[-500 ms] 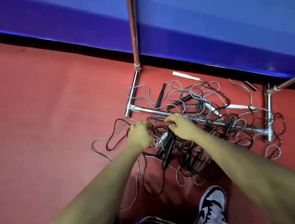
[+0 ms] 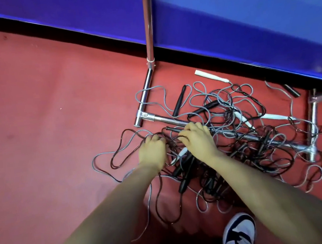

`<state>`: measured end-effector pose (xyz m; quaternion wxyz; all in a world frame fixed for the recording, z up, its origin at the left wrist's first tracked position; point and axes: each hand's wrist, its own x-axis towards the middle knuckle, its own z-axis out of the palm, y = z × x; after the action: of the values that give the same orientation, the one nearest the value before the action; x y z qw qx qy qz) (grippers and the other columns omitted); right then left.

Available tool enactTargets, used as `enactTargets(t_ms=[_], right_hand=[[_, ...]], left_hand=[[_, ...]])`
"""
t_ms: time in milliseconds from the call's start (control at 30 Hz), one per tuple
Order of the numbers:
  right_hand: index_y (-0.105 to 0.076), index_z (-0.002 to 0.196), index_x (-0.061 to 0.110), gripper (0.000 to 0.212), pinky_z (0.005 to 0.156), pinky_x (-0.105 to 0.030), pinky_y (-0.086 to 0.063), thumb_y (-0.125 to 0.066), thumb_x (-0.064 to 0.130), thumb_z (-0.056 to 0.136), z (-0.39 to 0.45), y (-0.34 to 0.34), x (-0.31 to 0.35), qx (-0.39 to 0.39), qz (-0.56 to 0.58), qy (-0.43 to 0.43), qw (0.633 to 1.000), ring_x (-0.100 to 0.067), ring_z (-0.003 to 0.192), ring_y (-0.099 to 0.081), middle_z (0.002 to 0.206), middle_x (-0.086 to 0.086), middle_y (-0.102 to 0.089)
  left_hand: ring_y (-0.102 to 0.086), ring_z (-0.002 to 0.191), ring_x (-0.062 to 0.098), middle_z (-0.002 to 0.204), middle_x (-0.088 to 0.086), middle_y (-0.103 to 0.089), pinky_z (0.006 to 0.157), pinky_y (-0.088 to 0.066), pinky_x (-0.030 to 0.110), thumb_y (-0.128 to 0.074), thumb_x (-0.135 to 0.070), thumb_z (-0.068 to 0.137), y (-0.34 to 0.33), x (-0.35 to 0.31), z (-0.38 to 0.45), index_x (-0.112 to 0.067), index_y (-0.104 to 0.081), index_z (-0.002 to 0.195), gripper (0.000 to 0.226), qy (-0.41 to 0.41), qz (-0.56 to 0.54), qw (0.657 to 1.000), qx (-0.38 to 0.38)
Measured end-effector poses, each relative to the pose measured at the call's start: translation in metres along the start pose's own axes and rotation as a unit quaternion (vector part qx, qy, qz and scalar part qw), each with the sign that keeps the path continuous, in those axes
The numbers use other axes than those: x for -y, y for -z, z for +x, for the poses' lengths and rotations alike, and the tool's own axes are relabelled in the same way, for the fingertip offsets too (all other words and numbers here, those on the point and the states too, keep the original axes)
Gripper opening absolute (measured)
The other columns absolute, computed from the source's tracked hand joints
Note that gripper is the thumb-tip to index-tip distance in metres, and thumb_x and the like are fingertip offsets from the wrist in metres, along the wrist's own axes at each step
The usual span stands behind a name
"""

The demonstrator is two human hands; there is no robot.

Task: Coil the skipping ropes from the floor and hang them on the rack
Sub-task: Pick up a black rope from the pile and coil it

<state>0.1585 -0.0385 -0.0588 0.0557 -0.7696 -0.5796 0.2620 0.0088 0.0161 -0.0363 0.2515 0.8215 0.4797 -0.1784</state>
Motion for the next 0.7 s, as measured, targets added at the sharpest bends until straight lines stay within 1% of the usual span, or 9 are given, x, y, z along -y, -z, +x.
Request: enactTargets(t_ms=[100, 167, 233, 333, 400, 433, 533, 633, 700], right_hand=[[-0.069, 0.094, 0.012, 0.018, 0.080, -0.036, -0.042, -0.056, 0.024, 0.095, -0.005, 0.032, 0.007, -0.040, 0.108, -0.031, 0.993, -0.026, 0.089, -0.054, 0.087, -0.002, -0.060], [-0.057, 0.075, 0.015, 0.021, 0.063, -0.034, -0.037, -0.055, 0.022, 0.095, -0.006, 0.059, 0.018, -0.048, 0.178, -0.046, 0.982, -0.020, 0.069, -0.047, 0.064, 0.007, -0.046], [-0.043, 0.063, 0.016, 0.034, 0.055, -0.031, -0.028, -0.056, 0.019, 0.094, -0.008, 0.092, 0.033, -0.068, 0.227, -0.054, 0.970, -0.012, 0.055, -0.033, 0.054, 0.007, -0.033], [-0.042, 0.058, 0.022, 0.040, 0.050, -0.020, -0.027, -0.057, 0.012, 0.093, -0.015, 0.143, 0.054, -0.076, 0.313, -0.058, 0.945, -0.005, 0.048, -0.029, 0.051, 0.009, -0.033], [-0.057, 0.072, 0.017, 0.023, 0.050, -0.014, -0.033, -0.056, 0.006, 0.093, -0.022, 0.175, 0.068, -0.062, 0.368, -0.048, 0.927, -0.001, 0.047, -0.039, 0.055, 0.010, -0.043], [-0.061, 0.083, 0.014, 0.016, 0.050, -0.013, -0.035, -0.055, 0.003, 0.093, -0.026, 0.191, 0.075, -0.048, 0.395, -0.046, 0.916, 0.000, 0.051, -0.042, 0.059, 0.007, -0.048], [-0.062, 0.099, 0.012, 0.021, 0.050, -0.015, -0.038, -0.053, -0.004, 0.090, -0.043, 0.232, 0.092, -0.009, 0.409, -0.026, 0.912, -0.009, 0.058, -0.043, 0.069, 0.000, -0.052], [-0.060, 0.083, 0.021, 0.023, 0.051, -0.015, -0.037, -0.056, -0.001, 0.088, -0.069, 0.264, 0.105, 0.025, 0.362, 0.012, 0.932, -0.008, 0.059, -0.043, 0.070, 0.005, -0.052], [-0.063, 0.080, 0.017, 0.009, 0.059, -0.019, -0.036, -0.066, 0.011, 0.085, -0.089, 0.281, 0.114, 0.026, 0.314, 0.036, 0.948, -0.009, 0.063, -0.045, 0.076, 0.000, -0.054]], left_hand=[[-0.057, 0.100, 0.032, 0.108, 0.009, -0.058, 0.068, -0.040, 0.035, -0.032, -0.033, 0.102, 0.042, -0.007, -0.005, -0.013, -0.050, 0.114, 0.029, -0.036, -0.048, 0.997, -0.044], [-0.058, 0.085, 0.035, 0.092, 0.012, -0.062, 0.062, -0.037, 0.034, -0.038, -0.032, 0.101, 0.077, -0.013, -0.010, -0.010, -0.052, 0.102, 0.027, -0.066, -0.117, 0.988, -0.077], [-0.055, 0.074, 0.037, 0.074, 0.014, -0.059, 0.061, -0.038, 0.036, -0.045, -0.028, 0.099, 0.117, -0.022, -0.017, -0.007, -0.054, 0.091, 0.024, -0.089, -0.197, 0.972, -0.090], [-0.054, 0.058, 0.023, 0.065, 0.012, -0.057, 0.059, -0.037, 0.031, -0.050, -0.021, 0.097, 0.173, -0.044, -0.031, -0.001, -0.055, 0.081, 0.025, -0.107, -0.271, 0.951, -0.107], [-0.046, 0.042, 0.003, 0.061, 0.008, -0.058, 0.049, -0.036, 0.020, -0.051, -0.018, 0.096, 0.208, -0.058, -0.044, -0.003, -0.054, 0.074, 0.027, -0.111, -0.311, 0.936, -0.123], [-0.043, 0.039, 0.001, 0.059, 0.003, -0.057, 0.046, -0.035, 0.015, -0.051, -0.018, 0.096, 0.224, -0.065, -0.052, -0.006, -0.054, 0.072, 0.026, -0.116, -0.334, 0.926, -0.131], [-0.042, 0.039, 0.000, 0.056, -0.003, -0.056, 0.049, -0.038, 0.018, -0.052, -0.021, 0.095, 0.265, -0.085, -0.078, -0.014, -0.053, 0.069, 0.027, -0.139, -0.380, 0.900, -0.161], [-0.046, 0.040, 0.005, 0.058, -0.001, -0.058, 0.050, -0.039, 0.022, -0.050, -0.022, 0.097, 0.301, -0.105, -0.109, -0.018, -0.050, 0.068, 0.029, -0.166, -0.416, 0.873, -0.194], [-0.047, 0.042, 0.011, 0.060, 0.001, -0.058, 0.048, -0.040, 0.021, -0.049, -0.021, 0.097, 0.323, -0.118, -0.134, -0.015, -0.050, 0.070, 0.028, -0.186, -0.439, 0.854, -0.210]])
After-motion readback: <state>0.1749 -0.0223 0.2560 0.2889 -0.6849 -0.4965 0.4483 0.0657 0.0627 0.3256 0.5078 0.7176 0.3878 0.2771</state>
